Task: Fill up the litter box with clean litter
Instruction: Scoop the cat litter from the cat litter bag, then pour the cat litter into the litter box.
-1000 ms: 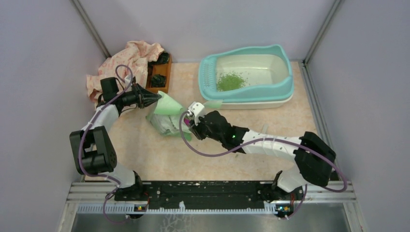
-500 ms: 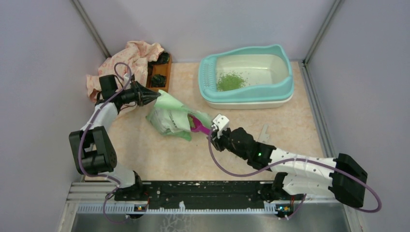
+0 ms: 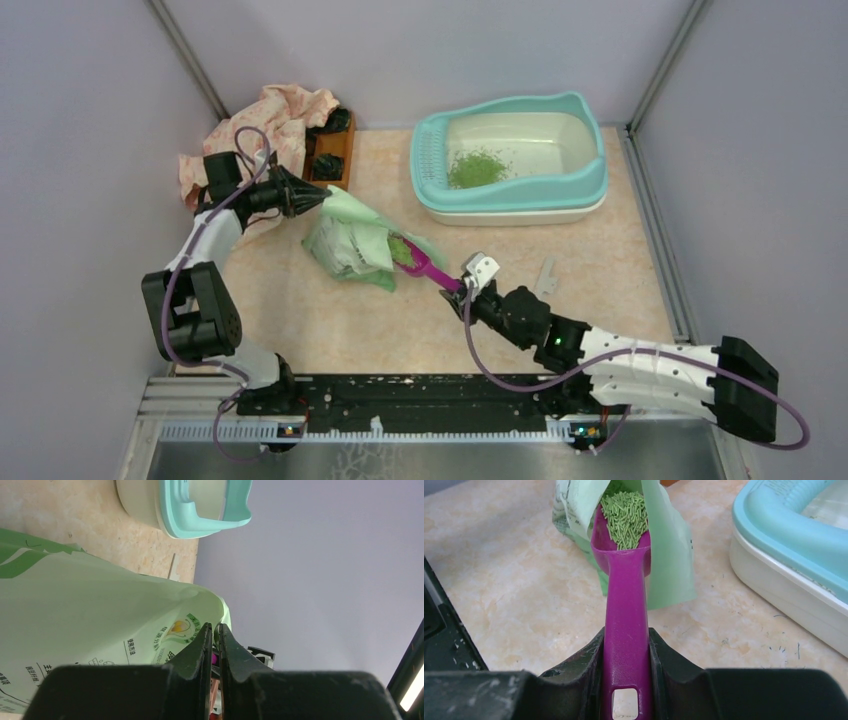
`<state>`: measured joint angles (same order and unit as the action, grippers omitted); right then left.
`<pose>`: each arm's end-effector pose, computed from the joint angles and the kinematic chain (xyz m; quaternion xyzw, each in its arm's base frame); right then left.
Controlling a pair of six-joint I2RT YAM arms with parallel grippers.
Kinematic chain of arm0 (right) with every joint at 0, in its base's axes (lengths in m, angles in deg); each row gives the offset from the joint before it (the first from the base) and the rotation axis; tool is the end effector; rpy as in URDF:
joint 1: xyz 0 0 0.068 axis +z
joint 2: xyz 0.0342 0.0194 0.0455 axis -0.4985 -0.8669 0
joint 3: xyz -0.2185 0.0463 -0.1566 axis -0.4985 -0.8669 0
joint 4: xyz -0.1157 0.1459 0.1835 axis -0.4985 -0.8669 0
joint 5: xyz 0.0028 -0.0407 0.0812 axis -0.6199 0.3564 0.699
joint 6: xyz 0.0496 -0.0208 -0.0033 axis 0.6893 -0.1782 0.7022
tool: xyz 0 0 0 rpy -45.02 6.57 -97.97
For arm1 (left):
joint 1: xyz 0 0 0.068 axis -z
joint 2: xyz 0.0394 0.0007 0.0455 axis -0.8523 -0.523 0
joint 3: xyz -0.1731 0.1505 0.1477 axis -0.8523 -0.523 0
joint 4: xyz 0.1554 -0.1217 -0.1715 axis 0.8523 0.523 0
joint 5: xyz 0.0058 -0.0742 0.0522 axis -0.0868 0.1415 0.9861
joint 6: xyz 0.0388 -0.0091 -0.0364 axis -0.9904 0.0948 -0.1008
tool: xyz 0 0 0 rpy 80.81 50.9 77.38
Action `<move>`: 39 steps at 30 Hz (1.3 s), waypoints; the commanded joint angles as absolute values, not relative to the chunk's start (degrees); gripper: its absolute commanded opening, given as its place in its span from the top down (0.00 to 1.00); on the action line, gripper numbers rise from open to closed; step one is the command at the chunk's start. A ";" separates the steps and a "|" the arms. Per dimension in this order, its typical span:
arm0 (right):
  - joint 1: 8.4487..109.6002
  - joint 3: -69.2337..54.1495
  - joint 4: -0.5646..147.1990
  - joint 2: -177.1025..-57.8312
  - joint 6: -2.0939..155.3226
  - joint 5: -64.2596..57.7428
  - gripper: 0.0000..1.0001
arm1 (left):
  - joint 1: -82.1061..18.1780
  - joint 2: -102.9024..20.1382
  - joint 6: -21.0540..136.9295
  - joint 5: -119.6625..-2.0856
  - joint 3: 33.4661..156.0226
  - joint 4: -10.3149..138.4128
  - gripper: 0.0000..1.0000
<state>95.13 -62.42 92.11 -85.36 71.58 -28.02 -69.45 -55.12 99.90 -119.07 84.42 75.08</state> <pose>0.0922 0.1747 0.2309 -0.3170 0.6947 0.2557 0.5929 0.3326 0.0314 0.2662 -0.1887 0.7632 -0.5927 0.1751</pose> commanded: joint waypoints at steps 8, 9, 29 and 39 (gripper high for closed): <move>95.82 -63.49 108.90 -89.65 72.33 -31.63 1.00 | -69.20 -52.78 97.09 -117.69 87.68 78.62 0.86; 95.82 -64.18 107.99 -87.84 72.39 -32.06 1.00 | -69.24 -52.76 97.12 -117.59 87.70 78.75 0.86; 95.82 -56.82 79.83 -60.25 70.88 -35.54 1.00 | -69.25 -53.35 98.06 -117.59 87.44 77.38 0.86; 95.82 -50.05 77.12 -59.22 67.25 -42.92 1.00 | -69.25 -54.79 99.56 -119.77 86.18 73.54 0.86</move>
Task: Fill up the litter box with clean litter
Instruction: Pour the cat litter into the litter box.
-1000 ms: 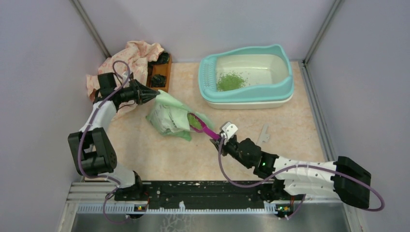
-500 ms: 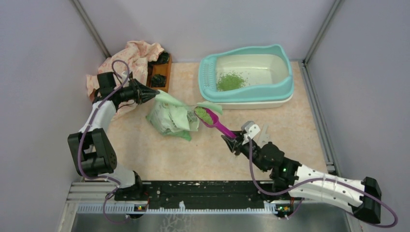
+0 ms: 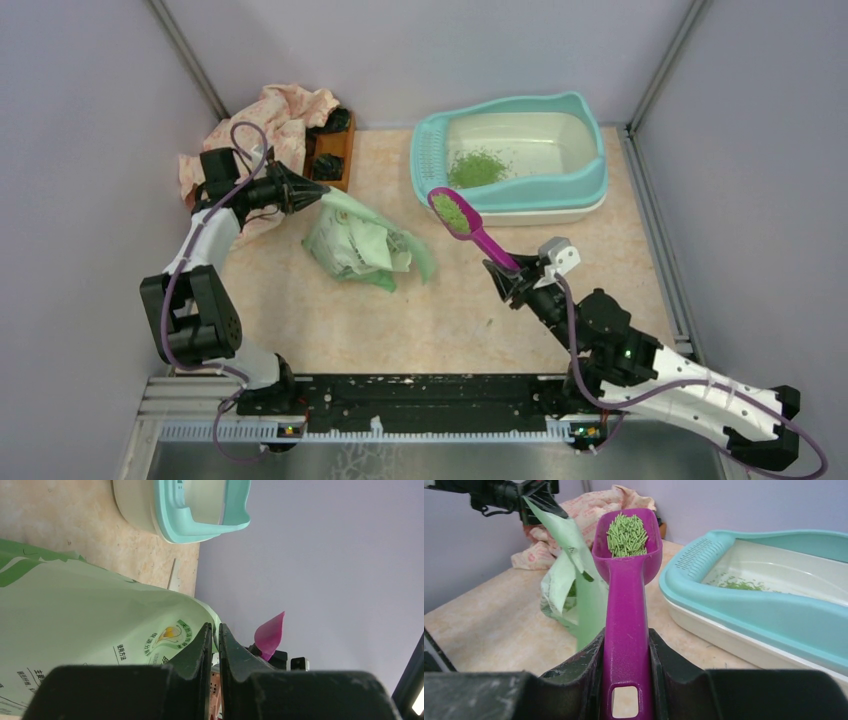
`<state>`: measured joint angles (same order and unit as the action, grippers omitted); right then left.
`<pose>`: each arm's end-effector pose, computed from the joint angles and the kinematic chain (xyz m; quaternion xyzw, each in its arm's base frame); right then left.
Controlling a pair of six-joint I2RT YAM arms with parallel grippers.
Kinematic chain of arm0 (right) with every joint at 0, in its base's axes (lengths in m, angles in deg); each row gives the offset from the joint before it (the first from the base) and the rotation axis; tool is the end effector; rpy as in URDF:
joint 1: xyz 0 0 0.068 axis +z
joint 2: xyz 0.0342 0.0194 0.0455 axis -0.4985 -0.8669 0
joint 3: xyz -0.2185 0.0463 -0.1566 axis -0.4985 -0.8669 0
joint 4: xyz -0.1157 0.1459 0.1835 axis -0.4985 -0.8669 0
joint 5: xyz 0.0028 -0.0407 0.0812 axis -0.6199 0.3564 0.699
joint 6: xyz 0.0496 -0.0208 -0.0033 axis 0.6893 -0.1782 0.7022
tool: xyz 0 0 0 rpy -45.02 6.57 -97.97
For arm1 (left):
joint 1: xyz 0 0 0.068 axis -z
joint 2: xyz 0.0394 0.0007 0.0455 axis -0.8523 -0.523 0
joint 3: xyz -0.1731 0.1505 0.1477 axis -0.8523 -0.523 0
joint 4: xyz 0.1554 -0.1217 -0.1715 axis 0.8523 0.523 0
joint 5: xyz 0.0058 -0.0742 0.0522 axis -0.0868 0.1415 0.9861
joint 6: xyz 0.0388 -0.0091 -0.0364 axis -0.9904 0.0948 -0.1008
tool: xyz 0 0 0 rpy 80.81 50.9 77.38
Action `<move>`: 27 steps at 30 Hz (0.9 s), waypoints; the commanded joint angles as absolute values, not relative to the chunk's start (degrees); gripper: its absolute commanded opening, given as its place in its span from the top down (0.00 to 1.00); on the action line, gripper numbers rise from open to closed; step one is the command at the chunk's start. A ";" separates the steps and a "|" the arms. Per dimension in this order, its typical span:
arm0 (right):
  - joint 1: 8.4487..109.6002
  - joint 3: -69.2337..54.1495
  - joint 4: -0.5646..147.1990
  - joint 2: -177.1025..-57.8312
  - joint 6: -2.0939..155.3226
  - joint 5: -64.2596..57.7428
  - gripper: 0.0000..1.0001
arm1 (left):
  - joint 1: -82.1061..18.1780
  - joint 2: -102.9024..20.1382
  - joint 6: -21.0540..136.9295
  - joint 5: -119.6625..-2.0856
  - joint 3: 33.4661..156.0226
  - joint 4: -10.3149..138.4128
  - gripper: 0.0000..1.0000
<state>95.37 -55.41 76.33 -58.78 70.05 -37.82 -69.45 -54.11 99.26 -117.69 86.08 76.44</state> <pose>0.0640 0.1014 0.3111 -0.1968 0.6331 0.2691 0.6986 0.3322 0.0316 0.2788 -0.1844 0.7659 -0.5848 0.1934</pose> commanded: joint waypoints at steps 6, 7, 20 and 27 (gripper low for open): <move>95.35 -40.93 76.48 -67.72 62.76 -52.78 1.00 | -69.25 -55.31 100.51 -121.21 85.20 71.29 0.86; 94.71 -39.06 75.86 -69.78 61.80 -53.50 1.00 | -69.22 -55.29 100.68 -121.48 85.12 70.98 0.86; 61.51 -6.83 49.56 -101.63 74.94 -26.21 1.00 | -69.21 -53.64 102.69 -123.55 82.30 67.48 0.86; 56.76 13.12 30.08 -120.89 76.21 -18.51 1.00 | -69.27 -53.21 102.87 -123.32 81.99 67.38 0.86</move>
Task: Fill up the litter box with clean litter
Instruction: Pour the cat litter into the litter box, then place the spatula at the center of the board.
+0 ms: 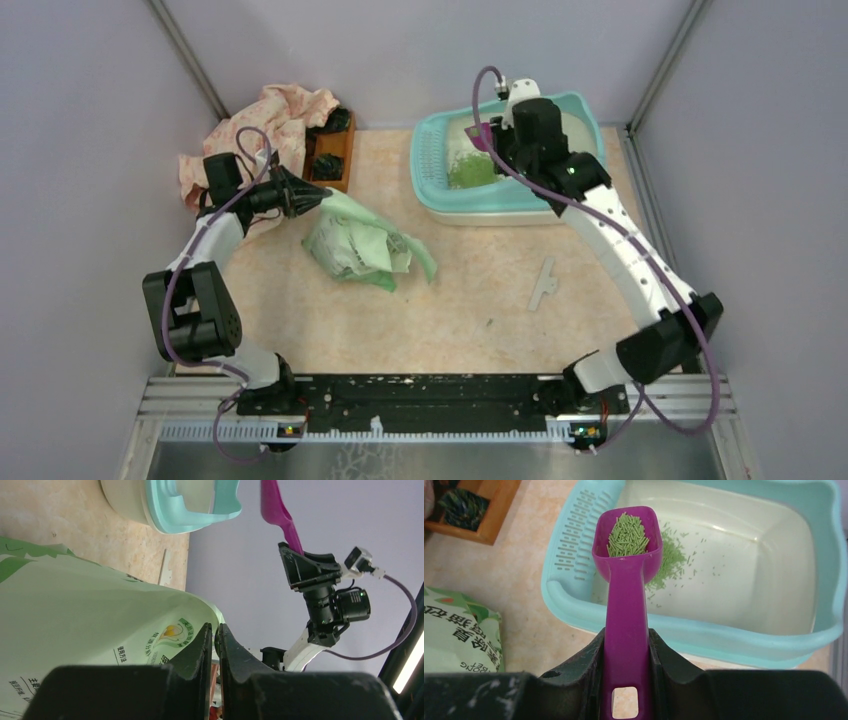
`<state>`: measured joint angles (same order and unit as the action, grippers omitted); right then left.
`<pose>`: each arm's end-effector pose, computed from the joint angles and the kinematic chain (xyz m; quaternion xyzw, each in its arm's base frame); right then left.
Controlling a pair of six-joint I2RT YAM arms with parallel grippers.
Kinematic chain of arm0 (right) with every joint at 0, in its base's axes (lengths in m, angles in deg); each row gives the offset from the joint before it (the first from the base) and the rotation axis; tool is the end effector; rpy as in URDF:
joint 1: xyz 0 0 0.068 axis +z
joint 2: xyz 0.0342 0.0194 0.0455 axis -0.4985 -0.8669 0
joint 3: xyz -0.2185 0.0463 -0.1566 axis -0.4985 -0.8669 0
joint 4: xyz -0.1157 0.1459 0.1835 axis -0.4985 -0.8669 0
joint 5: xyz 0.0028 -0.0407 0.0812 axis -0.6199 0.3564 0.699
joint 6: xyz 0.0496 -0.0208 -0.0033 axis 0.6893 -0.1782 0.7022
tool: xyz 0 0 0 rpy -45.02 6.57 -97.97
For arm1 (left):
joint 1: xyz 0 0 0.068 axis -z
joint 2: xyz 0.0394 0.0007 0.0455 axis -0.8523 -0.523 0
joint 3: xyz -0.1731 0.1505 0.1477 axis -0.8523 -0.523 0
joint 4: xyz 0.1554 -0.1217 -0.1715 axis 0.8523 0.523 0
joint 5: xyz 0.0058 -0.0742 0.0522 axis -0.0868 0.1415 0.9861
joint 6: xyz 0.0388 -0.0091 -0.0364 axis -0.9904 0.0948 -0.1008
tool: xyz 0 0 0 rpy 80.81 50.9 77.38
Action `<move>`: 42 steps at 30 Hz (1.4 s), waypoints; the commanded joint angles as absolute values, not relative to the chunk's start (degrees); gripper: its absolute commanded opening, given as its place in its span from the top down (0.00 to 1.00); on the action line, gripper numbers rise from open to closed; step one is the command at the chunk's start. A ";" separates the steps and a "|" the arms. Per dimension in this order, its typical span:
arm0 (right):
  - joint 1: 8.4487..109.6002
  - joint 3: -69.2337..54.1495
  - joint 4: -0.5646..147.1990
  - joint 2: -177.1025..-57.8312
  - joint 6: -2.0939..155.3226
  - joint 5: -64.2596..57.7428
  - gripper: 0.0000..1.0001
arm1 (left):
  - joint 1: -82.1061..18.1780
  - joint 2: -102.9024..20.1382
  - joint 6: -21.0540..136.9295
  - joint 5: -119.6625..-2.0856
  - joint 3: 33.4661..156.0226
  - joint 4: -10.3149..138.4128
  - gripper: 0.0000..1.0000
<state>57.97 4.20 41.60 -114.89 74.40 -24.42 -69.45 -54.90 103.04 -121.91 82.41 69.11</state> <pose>0.2684 0.1337 0.4261 -0.1056 0.8260 0.0588 0.5506 0.3320 0.0306 0.2648 -0.1719 0.7512 -0.6131 0.1741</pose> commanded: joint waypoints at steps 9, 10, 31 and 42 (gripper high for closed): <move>55.83 34.84 11.96 -139.38 74.03 -22.83 1.00 | -69.24 -52.68 102.74 -122.72 82.49 68.45 0.86; 55.83 36.36 11.38 -139.74 74.02 -23.04 1.00 | -69.26 -52.61 102.66 -122.67 82.58 68.63 0.86; 55.78 14.73 32.13 -118.36 74.82 -7.44 1.00 | -69.19 -49.97 101.06 -120.78 84.10 73.20 0.86; 67.44 1.02 45.16 -117.75 81.74 -1.45 1.00 | -69.26 -43.54 99.38 -119.95 80.26 76.88 0.86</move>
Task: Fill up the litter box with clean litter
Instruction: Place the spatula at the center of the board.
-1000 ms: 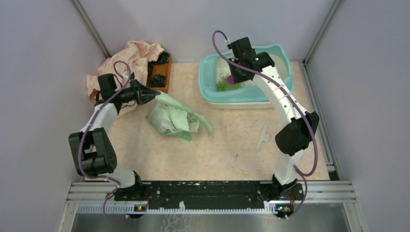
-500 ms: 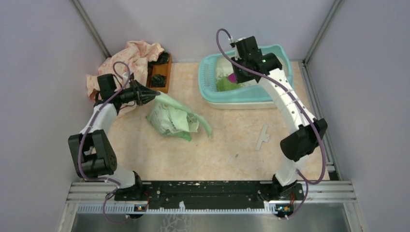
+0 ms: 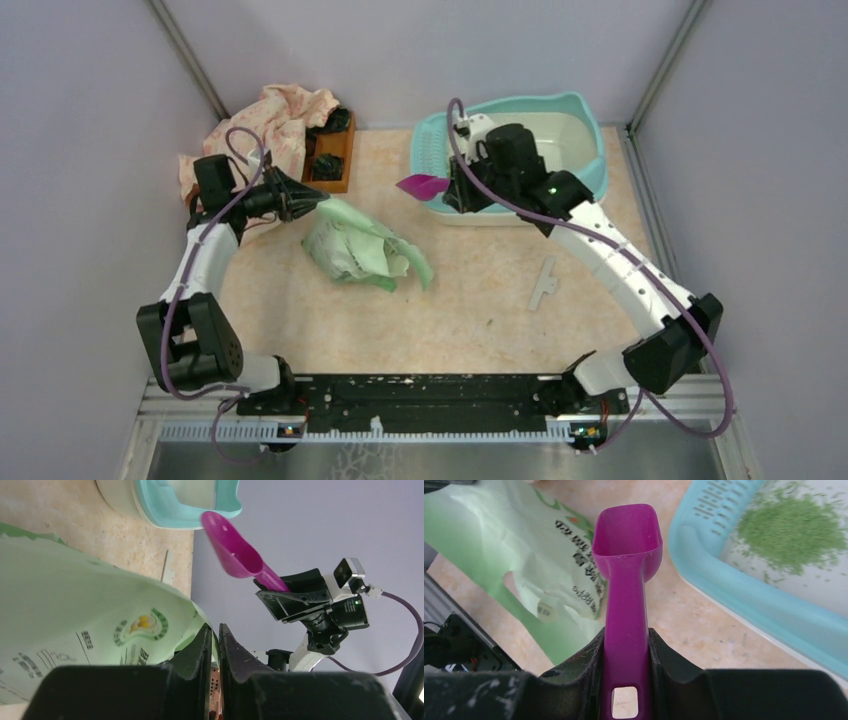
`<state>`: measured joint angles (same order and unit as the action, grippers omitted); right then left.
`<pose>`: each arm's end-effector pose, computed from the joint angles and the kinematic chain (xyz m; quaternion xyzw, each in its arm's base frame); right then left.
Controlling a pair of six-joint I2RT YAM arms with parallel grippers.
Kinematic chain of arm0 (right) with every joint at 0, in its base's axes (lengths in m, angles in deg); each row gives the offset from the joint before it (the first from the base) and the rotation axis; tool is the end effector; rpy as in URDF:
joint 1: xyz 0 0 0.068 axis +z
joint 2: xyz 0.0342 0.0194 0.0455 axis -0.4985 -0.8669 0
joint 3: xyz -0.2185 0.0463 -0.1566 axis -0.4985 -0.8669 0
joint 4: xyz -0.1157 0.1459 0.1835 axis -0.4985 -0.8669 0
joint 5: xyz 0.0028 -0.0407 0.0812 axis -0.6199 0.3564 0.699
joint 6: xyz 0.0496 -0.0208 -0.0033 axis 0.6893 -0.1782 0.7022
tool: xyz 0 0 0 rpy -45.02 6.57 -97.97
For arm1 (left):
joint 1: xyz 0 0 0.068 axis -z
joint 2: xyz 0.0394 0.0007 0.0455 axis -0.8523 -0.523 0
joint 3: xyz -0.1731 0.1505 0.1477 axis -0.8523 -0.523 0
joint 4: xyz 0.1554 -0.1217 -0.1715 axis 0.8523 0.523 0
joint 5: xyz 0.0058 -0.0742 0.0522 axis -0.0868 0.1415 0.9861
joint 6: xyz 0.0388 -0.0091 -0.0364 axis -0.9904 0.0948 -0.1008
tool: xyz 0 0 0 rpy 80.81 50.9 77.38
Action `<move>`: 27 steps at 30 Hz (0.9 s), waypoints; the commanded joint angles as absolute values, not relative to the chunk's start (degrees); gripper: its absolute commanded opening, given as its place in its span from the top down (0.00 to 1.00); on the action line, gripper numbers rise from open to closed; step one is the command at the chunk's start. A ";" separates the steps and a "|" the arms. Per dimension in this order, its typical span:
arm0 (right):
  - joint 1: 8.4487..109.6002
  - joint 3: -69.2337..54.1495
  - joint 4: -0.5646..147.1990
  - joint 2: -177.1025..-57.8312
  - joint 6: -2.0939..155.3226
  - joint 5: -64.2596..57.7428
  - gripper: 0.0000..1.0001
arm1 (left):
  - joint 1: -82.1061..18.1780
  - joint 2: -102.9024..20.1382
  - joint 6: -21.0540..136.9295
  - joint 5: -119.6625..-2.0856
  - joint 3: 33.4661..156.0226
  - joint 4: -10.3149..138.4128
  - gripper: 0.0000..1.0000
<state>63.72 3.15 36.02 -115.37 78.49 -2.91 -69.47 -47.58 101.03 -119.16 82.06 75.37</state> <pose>0.2456 0.1704 0.4079 -0.2222 0.8380 0.2357 0.4391 0.3069 0.0265 0.2921 -0.1694 0.7581 -0.5963 0.2023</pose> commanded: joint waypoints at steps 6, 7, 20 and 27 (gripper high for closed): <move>72.09 0.52 54.09 -125.23 84.10 -6.42 1.00 | -69.25 -40.11 97.75 -119.52 78.65 80.09 0.86; 72.61 0.64 55.71 -126.53 84.50 -7.38 1.00 | -69.27 -39.74 97.65 -119.43 78.65 80.46 0.86; 73.82 3.69 57.39 -136.37 85.46 -8.50 0.56 | -69.36 -41.03 96.52 -118.80 81.36 82.23 0.86; 73.84 -3.84 59.05 -127.02 84.60 -10.59 0.45 | -69.36 -43.22 97.37 -118.63 85.62 82.38 0.86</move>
<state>73.34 -0.76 55.67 -135.82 85.29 -8.72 -69.45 -42.27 97.73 -118.50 81.60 82.36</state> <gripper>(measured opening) 0.543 0.142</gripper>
